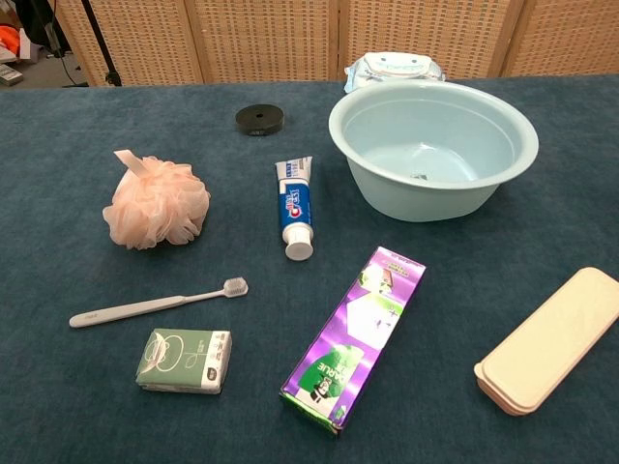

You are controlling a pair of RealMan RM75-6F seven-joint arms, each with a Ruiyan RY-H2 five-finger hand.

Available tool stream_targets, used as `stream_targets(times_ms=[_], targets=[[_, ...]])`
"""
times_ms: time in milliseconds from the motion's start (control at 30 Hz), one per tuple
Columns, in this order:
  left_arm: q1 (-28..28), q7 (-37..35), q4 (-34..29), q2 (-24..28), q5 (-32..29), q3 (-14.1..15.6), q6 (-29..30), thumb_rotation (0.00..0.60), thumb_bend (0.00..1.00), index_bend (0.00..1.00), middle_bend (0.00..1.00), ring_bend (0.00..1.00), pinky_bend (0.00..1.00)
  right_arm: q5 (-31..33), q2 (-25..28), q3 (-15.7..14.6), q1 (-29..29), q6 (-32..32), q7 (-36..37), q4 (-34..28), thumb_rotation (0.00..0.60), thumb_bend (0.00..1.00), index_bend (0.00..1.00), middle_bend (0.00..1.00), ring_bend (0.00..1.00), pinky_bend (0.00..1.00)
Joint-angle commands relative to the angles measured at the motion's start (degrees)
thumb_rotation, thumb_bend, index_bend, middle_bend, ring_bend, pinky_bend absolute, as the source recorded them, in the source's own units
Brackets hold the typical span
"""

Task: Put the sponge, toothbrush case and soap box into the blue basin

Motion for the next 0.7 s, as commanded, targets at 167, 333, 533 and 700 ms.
stream_targets(times_ms=[167,333,533,700], targets=[[0.05,0.54,-0.18,0.04,-0.02,0.15,-0.09,0.600,0.22,0.00,0.00,0.00,0.01,-0.20,0.27,-0.11,-0.07,0.07,0.40,-0.02,0.600,0.08,0.00,0.00,0.00,0.00],[0.20,0.52,-0.50,0.21,0.47,0.22,0.42,0.600,0.22,0.00,0.00,0.00,0.01,-0.96,0.56,-0.20,-0.28,0.81,0.50,-0.56,0.600,0.08,0.00,0.00,0.00,0.00],[-0.17,-0.02,0.32,-0.08,-0.44,0.13,-0.82,0.600,0.22,0.00,0.00,0.00,0.01,-0.65,0.08,-0.33,-0.03,0.01,-0.60,-0.63,0.600,0.08,0.00,0.00,0.00,0.00],[-0.19,0.21,0.26,-0.09,-0.42,0.13,-0.77,0.600,0.22,0.00,0.00,0.00,0.01,-0.68,-0.06,-0.44,0.03,-0.22,-0.68,-0.51,0.600,0.08,0.00,0.00,0.00,0.00]])
